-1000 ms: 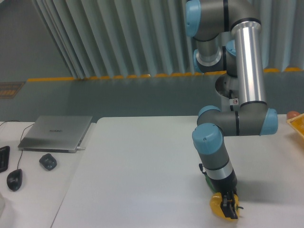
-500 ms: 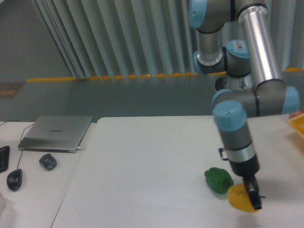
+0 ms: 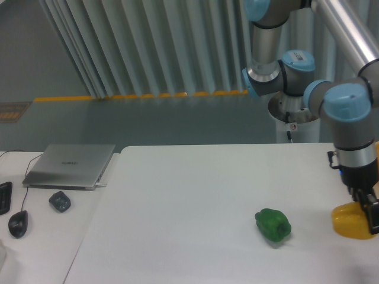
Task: Place the yellow pepper in a basket
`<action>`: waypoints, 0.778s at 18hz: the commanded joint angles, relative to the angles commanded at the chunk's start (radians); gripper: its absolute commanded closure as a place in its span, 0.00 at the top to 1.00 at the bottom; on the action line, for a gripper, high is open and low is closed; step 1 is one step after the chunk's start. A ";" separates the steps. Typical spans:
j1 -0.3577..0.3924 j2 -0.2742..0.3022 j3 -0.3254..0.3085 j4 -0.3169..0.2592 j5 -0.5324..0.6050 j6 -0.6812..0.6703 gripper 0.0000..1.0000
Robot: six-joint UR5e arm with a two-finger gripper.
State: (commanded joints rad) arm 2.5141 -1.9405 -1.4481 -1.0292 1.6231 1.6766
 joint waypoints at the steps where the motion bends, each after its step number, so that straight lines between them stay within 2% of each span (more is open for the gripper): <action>1: 0.014 0.008 -0.002 -0.015 -0.008 0.000 0.45; 6: 0.064 0.021 -0.002 -0.087 -0.017 0.000 0.45; 8: 0.112 0.044 -0.002 -0.150 -0.048 0.000 0.45; 11: 0.152 0.064 -0.006 -0.201 -0.049 0.003 0.45; 14: 0.199 0.080 -0.021 -0.224 -0.054 0.095 0.45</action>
State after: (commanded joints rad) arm 2.7134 -1.8608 -1.4695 -1.2532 1.5693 1.7713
